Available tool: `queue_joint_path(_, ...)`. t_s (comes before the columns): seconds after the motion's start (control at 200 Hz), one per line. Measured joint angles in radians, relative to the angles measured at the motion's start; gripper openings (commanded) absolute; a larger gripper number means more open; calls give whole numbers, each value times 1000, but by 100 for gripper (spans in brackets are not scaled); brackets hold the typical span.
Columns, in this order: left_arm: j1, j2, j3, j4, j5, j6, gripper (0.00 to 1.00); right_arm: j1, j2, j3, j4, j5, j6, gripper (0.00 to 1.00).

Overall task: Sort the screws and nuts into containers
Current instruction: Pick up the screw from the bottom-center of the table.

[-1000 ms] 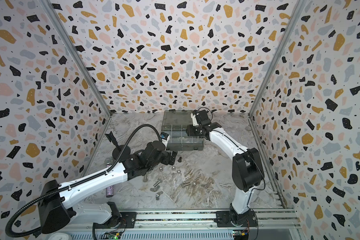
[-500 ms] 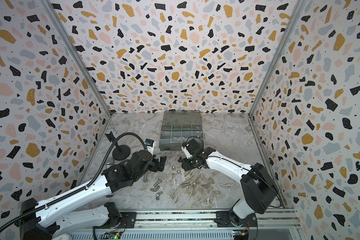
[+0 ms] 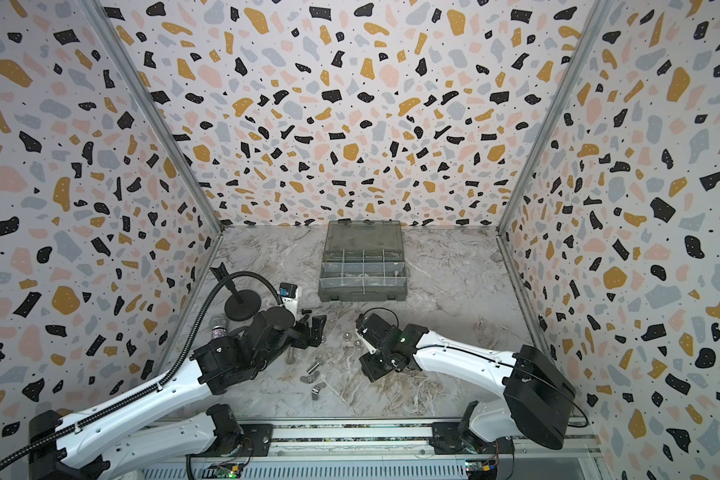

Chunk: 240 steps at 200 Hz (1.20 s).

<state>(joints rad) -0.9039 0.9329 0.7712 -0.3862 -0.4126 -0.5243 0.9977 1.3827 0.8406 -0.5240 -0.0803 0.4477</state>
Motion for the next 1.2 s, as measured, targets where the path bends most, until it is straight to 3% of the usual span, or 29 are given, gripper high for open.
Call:
queue_joint_path(0.28, 0, -30, -6, -6, 3, -10, 100, 78, 138, 1, -33, 119, -23, 55)
queue_joint_path(0.571, 0, -46, -11, -19, -2, -11, 100, 84, 151, 42, -30, 164, -56, 59)
queue_joint_path(1.201, 0, -55, -11, -19, -35, -10, 100, 58, 200, 87, -22, 136, -122, 56)
